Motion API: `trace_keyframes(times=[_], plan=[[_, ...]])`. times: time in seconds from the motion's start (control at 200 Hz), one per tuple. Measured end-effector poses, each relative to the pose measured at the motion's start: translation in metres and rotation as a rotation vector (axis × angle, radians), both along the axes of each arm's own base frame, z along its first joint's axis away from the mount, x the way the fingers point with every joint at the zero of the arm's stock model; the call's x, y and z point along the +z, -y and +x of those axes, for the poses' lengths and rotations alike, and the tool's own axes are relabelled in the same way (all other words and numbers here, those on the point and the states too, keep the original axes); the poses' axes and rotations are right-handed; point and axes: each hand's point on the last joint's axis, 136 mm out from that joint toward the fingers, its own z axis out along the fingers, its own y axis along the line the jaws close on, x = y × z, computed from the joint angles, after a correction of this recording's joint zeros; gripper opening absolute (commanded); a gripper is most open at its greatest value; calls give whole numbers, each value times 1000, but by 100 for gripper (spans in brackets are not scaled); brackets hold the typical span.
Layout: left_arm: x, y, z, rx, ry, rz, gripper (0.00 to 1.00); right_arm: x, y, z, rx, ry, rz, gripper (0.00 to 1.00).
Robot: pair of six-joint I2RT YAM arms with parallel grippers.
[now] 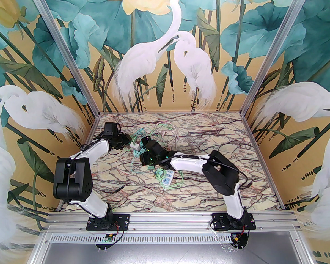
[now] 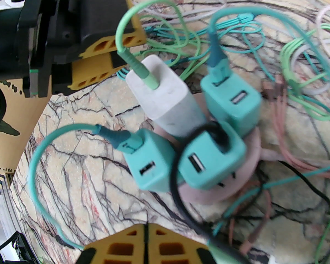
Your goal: Pull the plug off the socket
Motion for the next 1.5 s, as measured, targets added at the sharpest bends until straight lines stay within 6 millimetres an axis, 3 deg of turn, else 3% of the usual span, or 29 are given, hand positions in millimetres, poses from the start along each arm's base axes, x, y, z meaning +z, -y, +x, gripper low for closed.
trace_keyframes(times=[0.26,0.455,0.94,1.235,1.355,1.5], plan=[[-3,14,15,-57,61,-65,40,-16,-3,-3,9,-45,-11,12],[-14,24,6,-78,83,-138,33,-23,3,0,-5,-56,-34,12],[-9,23,-57,-26,144,-181,30,-42,37,51,-71,-104,-107,14],[-8,45,-92,-48,151,-199,32,-37,58,96,-102,-65,-147,14],[-5,49,-106,-43,155,-187,39,-40,69,103,-101,-59,-172,16],[-4,39,-113,-3,150,-148,41,-43,76,95,-79,-70,-194,19]])
